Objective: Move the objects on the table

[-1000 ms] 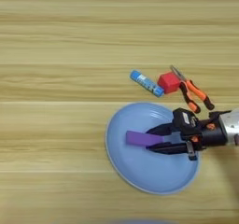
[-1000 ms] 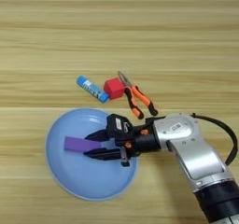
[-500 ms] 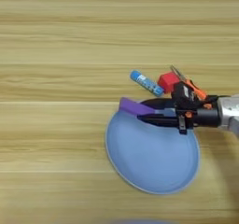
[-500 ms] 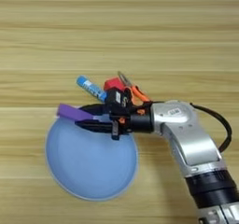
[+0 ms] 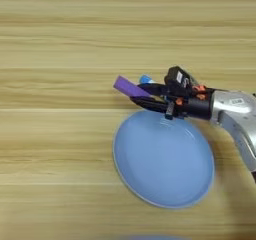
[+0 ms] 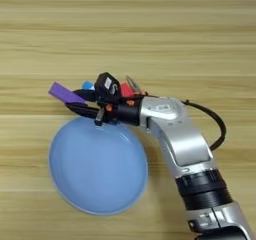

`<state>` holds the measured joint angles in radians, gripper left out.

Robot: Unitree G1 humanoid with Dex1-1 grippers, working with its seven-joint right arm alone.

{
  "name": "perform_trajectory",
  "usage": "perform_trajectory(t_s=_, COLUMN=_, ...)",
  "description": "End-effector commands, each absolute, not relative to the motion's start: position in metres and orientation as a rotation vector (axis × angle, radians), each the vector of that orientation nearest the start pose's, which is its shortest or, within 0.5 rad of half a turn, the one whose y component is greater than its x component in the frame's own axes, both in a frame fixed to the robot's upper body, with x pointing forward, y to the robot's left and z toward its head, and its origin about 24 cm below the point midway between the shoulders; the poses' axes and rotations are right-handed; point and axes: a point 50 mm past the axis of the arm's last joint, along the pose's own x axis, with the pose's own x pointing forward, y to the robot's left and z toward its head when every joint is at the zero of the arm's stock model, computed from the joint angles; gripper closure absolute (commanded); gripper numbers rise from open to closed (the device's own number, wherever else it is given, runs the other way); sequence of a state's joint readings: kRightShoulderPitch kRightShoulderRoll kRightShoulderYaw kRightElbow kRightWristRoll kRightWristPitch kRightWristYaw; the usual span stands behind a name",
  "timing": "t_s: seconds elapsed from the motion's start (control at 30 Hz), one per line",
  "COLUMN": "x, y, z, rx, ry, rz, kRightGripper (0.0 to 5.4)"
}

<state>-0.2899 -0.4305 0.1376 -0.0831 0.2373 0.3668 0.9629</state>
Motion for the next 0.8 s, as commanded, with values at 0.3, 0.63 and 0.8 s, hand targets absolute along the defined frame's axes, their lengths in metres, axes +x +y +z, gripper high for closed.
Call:
perform_trajectory(t_s=0.3, x=0.321, y=-0.103, z=0.129, rx=-0.269, ry=0.041, rz=0.911, kRightGripper=4.00)
perform_trajectory(t_s=0.63, x=0.331, y=-0.090, z=0.114, rx=-0.298, ry=0.104, rz=0.867, kRightGripper=4.00)
perform_trajectory(t_s=0.8, x=0.331, y=-0.088, z=0.108, rx=-0.299, ry=0.127, rz=0.868, kRightGripper=4.00)
